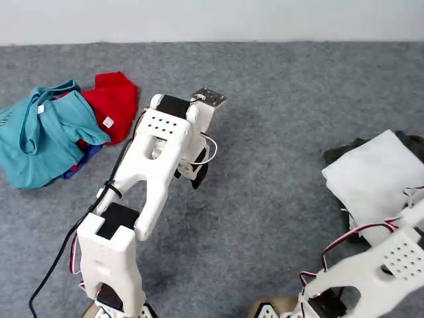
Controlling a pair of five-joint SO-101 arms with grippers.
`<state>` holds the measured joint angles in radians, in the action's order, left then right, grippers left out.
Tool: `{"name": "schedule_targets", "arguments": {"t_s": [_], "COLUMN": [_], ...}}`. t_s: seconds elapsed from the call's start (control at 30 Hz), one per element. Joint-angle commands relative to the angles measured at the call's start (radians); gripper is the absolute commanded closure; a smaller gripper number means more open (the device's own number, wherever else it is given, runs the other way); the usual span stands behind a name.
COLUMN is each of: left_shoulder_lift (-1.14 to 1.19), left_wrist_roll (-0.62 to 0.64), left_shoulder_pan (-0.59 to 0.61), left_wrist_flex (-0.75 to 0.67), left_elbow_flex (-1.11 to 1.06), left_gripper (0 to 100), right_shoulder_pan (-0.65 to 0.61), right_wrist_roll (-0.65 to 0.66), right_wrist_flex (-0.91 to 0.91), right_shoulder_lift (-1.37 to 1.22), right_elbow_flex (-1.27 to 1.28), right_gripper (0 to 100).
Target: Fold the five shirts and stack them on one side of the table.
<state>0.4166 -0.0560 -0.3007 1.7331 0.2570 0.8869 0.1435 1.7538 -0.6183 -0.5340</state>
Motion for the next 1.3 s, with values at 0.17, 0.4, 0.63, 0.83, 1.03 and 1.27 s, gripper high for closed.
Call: {"name": "schedule_targets", "arguments": {"t_s": [0.17,0.4,0.63,0.83,1.03,1.27], "left_shoulder_lift": [-0.054,-0.054,-0.054,-0.054,-0.054,-0.054], "left_wrist_roll": [-0.011,-0.012,-0.012,-0.012,-0.012,-0.012], "left_shoulder_pan": [-0.003,-0.003,-0.003,-0.003,-0.002,-0.002], "left_wrist_flex": [0.006,0.008,0.006,0.008,0.008,0.008], "left_elbow_flex": [0.002,0.002,0.002,0.002,0.001,0.001], "left_gripper": [84,84,84,85,85,85], "right_shoulder_pan": [0.062,0.022,-0.203,-0.269,-0.231,-0.209], "right_wrist_roll": [0.063,0.054,0.054,0.040,-0.031,-0.029], "right_wrist_flex": [0.044,0.039,0.004,-0.133,-0.292,-0.329], "right_shoulder_lift": [0.298,0.470,0.441,0.242,0.062,-0.035], "right_elbow_flex": [-0.008,-0.005,-0.003,-0.003,-0.009,-0.009], "right_gripper": [78.1,78.1,78.2,78.2,78.2,78.2]}}
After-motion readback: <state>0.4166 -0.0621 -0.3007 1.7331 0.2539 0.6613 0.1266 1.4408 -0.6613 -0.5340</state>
